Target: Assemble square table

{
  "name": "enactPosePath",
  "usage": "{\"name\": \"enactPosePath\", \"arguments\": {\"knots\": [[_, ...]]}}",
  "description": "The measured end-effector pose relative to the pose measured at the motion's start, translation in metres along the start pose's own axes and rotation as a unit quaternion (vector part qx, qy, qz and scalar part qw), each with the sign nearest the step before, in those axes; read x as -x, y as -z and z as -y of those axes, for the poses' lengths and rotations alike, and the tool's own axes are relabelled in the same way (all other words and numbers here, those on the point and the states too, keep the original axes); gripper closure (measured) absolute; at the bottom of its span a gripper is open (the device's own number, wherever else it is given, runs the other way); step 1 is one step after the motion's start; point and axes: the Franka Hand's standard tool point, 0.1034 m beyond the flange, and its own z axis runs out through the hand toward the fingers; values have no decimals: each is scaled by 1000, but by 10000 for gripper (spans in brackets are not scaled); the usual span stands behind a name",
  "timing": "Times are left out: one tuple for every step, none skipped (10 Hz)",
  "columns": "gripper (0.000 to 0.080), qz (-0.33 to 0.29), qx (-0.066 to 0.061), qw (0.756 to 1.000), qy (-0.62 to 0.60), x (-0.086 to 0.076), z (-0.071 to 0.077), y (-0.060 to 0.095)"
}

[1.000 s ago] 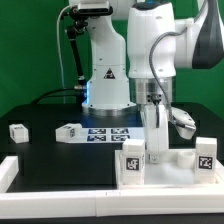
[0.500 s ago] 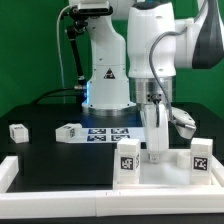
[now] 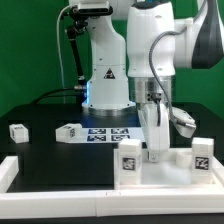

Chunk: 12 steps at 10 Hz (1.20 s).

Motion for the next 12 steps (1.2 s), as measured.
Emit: {"name": "enactPosePath", "arguments": {"knots": [[751, -6, -9, 1000, 25, -16, -9, 5], [751, -15, -12, 998, 65, -33, -19, 6], [751, -21, -15, 995, 93, -50, -24, 7], [751, -31, -19, 987, 156, -76, -27, 9], [751, -36, -21, 979, 202, -91, -27, 10], [751, -35, -18, 973, 228, -91, -27, 9], [751, -36, -15, 964, 265, -90, -28, 8], [751, -37, -12, 954, 298, -94, -28, 7], [751, -31, -10, 928, 372, -113, -26, 9], [751, -10, -11, 918, 396, -130, -20, 10], [751, -5, -16, 917, 398, -131, -13, 8], [751, -4, -15, 907, 421, -120, -16, 4]]}}
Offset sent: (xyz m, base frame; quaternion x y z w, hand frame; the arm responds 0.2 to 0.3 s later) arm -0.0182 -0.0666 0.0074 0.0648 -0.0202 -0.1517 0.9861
